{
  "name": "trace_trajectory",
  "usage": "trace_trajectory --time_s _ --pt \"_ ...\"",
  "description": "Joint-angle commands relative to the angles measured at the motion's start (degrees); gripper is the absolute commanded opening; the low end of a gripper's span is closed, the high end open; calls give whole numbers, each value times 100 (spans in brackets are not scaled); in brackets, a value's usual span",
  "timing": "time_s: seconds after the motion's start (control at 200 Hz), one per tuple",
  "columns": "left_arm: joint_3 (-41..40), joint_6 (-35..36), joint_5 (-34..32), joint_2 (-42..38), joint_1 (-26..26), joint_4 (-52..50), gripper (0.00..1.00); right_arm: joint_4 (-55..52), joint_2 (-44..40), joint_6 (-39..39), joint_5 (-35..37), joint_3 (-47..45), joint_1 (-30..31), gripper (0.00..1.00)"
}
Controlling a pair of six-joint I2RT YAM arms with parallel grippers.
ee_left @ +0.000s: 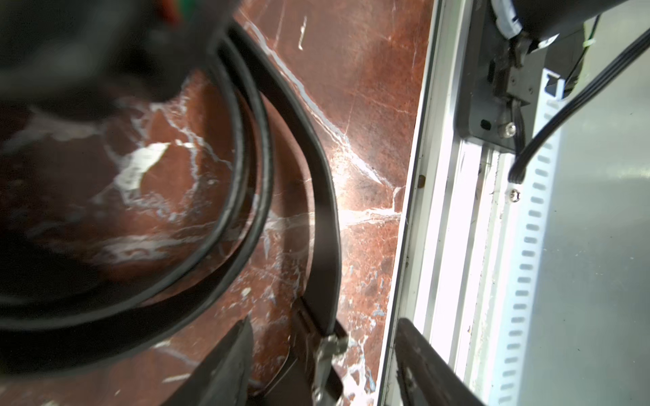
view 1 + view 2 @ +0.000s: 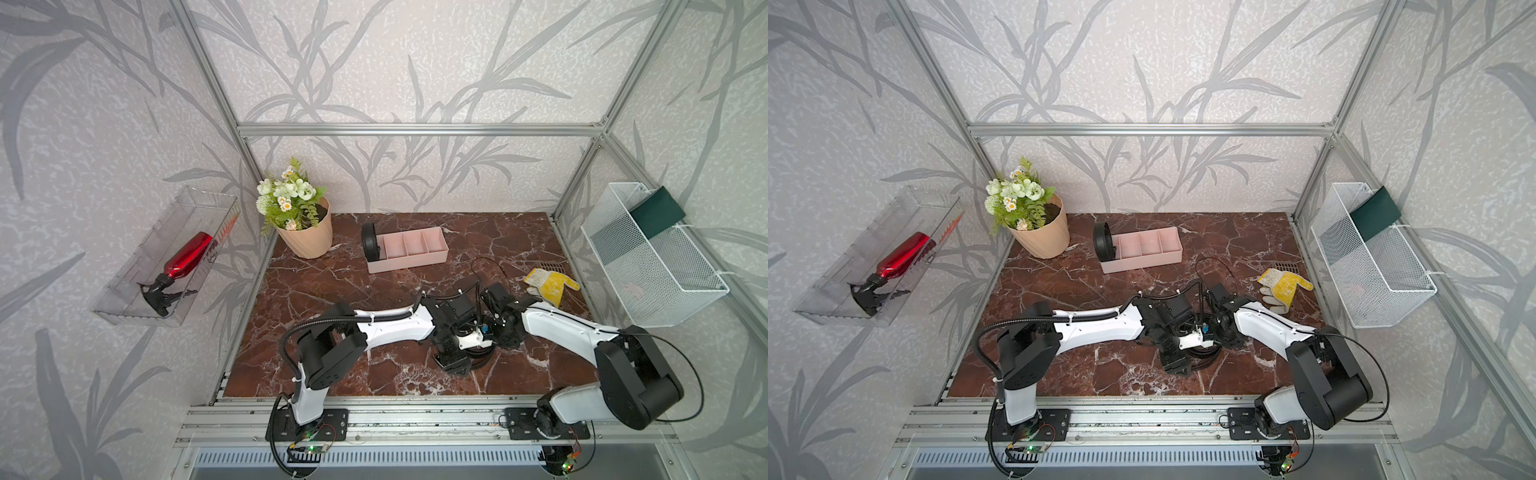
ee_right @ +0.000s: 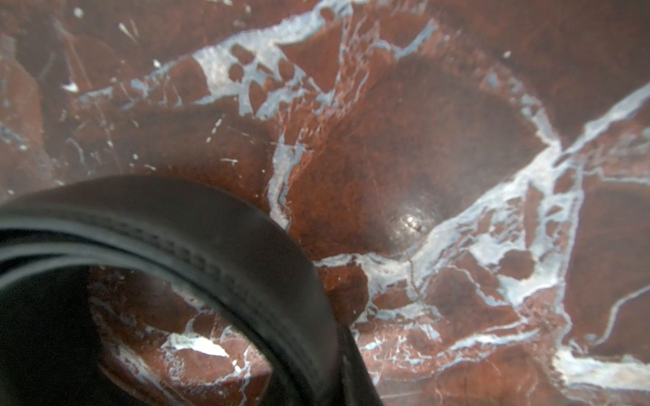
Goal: Place the belts into the storage roll
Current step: Roll the belt at the center of the board.
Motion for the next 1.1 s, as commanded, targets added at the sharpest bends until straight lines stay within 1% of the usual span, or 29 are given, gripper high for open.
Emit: trace_trajectory --time_s 0.0,0.035,0.07,0.11,0.175,0.2,0.27,0.35,0.455,0.555,0.705,0.92,1.02,1.094 --pt "124 50 -191 303 -173 77 62 172 77 120 -173 -185 39 14" --pt "115 7 -246 374 -193 132 60 170 77 129 -174 -201 39 14" --pt "109 -42 -316 426 -216 195 54 167 73 140 -174 -220 34 14" --pt "94 -104 -427 471 -221 251 42 175 66 160 -166 -241 39 14" --pt "115 -138 -507 517 -219 253 18 176 59 173 -148 -267 30 14" --pt "131 -140 -536 527 -220 203 10 181 60 166 -129 -278 30 14" --pt "119 -83 -665 509 -210 70 0 184 122 128 -105 -269 -9 14" --pt "-107 4 -843 314 -178 33 0 113 242 28 -11 -193 -67 14" --pt "-604 38 -1027 -51 -30 135 0 -116 488 -182 237 61 -93 15" --pt "-937 73 -977 -309 177 123 0 -344 795 -394 472 347 -110 16" --pt "-1331 174 -956 -587 404 111 0 -408 1117 -583 598 636 -132 18" --pt "-1565 203 -1091 -688 640 -56 0 -485 1335 -756 759 858 -154 18" --pt "-1619 204 -1127 -759 710 -100 0 -499 1388 -813 836 919 -177 20" --pt "-1632 230 -1127 -771 756 -136 0 -534 1444 -816 894 980 -198 20"
